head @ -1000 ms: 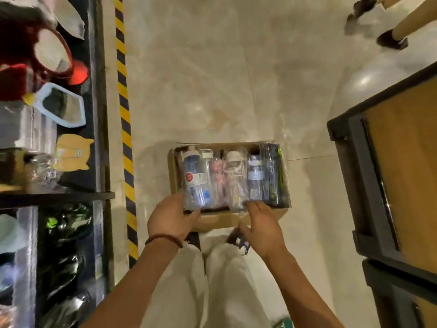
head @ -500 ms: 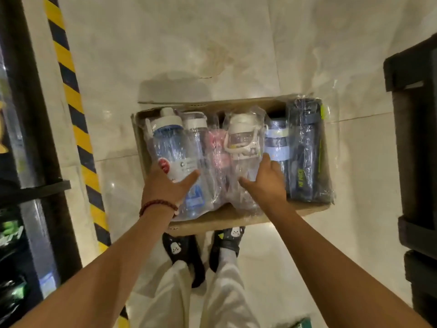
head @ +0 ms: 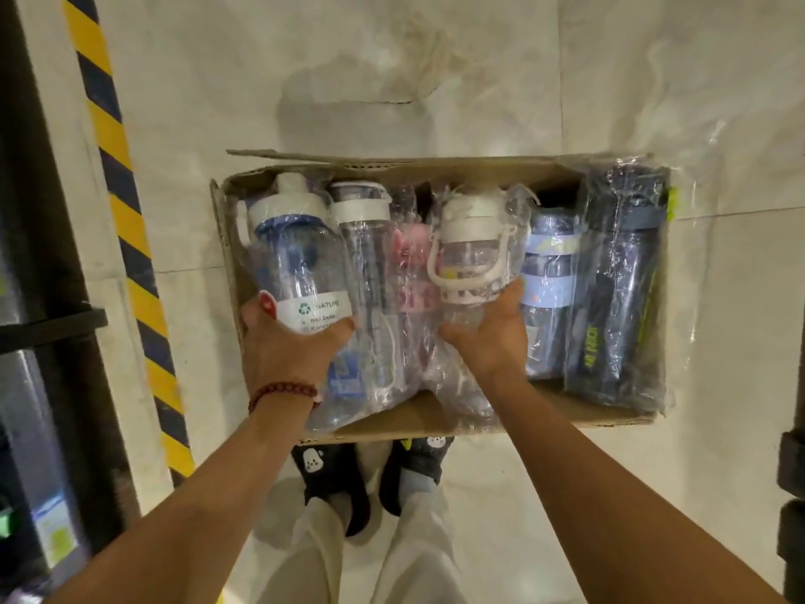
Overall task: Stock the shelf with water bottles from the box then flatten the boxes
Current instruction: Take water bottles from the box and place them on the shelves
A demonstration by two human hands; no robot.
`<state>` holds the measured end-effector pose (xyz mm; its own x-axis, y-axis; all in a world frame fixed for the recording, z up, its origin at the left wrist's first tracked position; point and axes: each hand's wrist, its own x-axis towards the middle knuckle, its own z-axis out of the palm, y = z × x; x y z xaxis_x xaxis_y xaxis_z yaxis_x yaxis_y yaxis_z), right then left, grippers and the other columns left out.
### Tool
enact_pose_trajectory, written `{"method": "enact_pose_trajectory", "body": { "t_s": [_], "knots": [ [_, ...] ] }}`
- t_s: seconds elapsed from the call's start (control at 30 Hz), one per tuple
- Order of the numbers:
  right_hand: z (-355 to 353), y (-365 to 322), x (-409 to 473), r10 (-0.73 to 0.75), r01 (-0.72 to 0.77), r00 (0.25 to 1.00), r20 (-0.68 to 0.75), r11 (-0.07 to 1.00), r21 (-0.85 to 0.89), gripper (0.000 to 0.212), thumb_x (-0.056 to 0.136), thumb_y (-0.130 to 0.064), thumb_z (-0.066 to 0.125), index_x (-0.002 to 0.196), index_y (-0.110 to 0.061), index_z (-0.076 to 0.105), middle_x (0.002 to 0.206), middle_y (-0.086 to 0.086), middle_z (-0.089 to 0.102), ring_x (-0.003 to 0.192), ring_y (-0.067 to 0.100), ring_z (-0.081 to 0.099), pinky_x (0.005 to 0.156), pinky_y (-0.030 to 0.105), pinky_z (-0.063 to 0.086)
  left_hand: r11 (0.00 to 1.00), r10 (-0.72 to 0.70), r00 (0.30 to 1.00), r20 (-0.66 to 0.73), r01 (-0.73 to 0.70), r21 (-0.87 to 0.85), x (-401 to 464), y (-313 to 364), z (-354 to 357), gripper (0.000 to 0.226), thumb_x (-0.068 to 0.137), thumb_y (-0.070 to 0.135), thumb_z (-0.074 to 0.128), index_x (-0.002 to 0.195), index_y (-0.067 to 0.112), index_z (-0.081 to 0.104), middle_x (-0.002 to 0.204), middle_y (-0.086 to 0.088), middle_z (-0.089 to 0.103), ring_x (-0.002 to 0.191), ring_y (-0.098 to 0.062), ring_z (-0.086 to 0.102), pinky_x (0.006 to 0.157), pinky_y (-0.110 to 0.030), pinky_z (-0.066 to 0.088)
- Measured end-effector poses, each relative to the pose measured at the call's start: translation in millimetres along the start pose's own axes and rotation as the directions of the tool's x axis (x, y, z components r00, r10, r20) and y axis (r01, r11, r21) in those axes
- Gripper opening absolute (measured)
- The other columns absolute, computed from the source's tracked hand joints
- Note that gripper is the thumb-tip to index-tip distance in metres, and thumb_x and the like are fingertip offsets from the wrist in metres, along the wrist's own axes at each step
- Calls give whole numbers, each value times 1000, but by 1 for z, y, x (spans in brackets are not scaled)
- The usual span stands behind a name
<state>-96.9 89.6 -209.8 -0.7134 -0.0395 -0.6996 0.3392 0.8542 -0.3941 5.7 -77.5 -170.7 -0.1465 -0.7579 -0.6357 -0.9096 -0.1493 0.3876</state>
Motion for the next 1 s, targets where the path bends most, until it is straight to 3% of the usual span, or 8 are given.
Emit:
{"method": "enact_pose_trajectory", "body": {
  "t_s": [0.07, 0.2, 0.3, 0.37, 0.5, 0.67, 0.87, 1.0],
  "knots": [
    [-9, -6, -5, 5, -5, 1000, 3, 1000, 28, 98, 66, -29, 84, 140, -17, 20, 124, 4, 54, 107, 24, 56, 88, 37, 51, 999, -23, 999, 48, 25, -46, 0, 2, -6, 85, 53, 36, 88, 121, 15, 42, 104, 0, 58, 83, -17, 58, 58, -17, 41],
    [-31, -21, -37, -21, 20, 999, 37, 999, 45, 98, 61, -32, 86, 134, -19, 23, 120, 5, 57, 105, 25, 59, 85, 40, 54, 989, -36, 990, 133, 55, -140, -19, 14, -33, 69, 57, 22, 88, 110, 17, 44, 89, 8, 56, 75, -7, 57, 57, -16, 42],
    [-54, -38, -69, -69, 63, 995, 72, 995, 79, 86, 63, -19, 85, 128, -18, 28, 107, -5, 56, 87, 9, 59, 64, 11, 47, 976, 27, 983, 182, 13, -215, -45, 27, -64, 68, 57, 19, 88, 110, 16, 45, 90, 9, 57, 77, -3, 57, 57, -15, 43],
    [-70, -54, -92, -97, 88, 992, 80, 989, 115, 85, 61, -13, 85, 127, -20, 30, 102, -8, 57, 82, 1, 59, 57, 8, 46, 963, 68, 977, 204, -12, -268, -63, 39, -90, 67, 57, 15, 88, 110, 17, 46, 92, 8, 58, 80, -5, 58, 57, -15, 45],
    [-105, -92, -149, -150, 131, 986, 75, 967, 219, 91, 58, -14, 84, 130, -26, 30, 108, -6, 59, 91, 11, 63, 67, 21, 52, 914, 186, 949, 255, -71, -400, -97, 67, -151, 82, 43, 18, 94, 112, 15, 49, 94, 2, 62, 83, -12, 63, 56, -15, 53],
    [-155, -145, -245, -240, 227, 971, -4, 912, 342, 85, 60, -15, 81, 121, -39, 27, 105, -18, 56, 87, -7, 57, 68, 7, 44, 860, 314, 930, 194, -192, -473, -153, 102, -229, 76, 52, 3, 89, 116, 13, 48, 97, 1, 62, 84, -10, 62, 59, -16, 52],
    [-211, -173, -365, -305, 315, 948, -92, 853, 417, 89, 65, -8, 81, 135, -26, 29, 97, -24, 54, 82, -13, 57, 67, 2, 43, 786, 420, 901, 107, -303, -539, -229, 110, -320, 96, 29, 40, 80, 115, 15, 46, 98, 3, 59, 85, -7, 60, 61, -16, 51],
    [-242, -173, -441, -353, 375, 925, -139, 799, 469, 103, 55, -25, 81, 142, -24, 26, 114, -20, 55, 101, -10, 55, 84, 8, 46, 752, 501, 863, 62, -398, -525, -281, 100, -371, 100, 29, 45, 76, 119, 14, 46, 99, 4, 59, 85, -3, 60, 57, -12, 50]
  ]
}}
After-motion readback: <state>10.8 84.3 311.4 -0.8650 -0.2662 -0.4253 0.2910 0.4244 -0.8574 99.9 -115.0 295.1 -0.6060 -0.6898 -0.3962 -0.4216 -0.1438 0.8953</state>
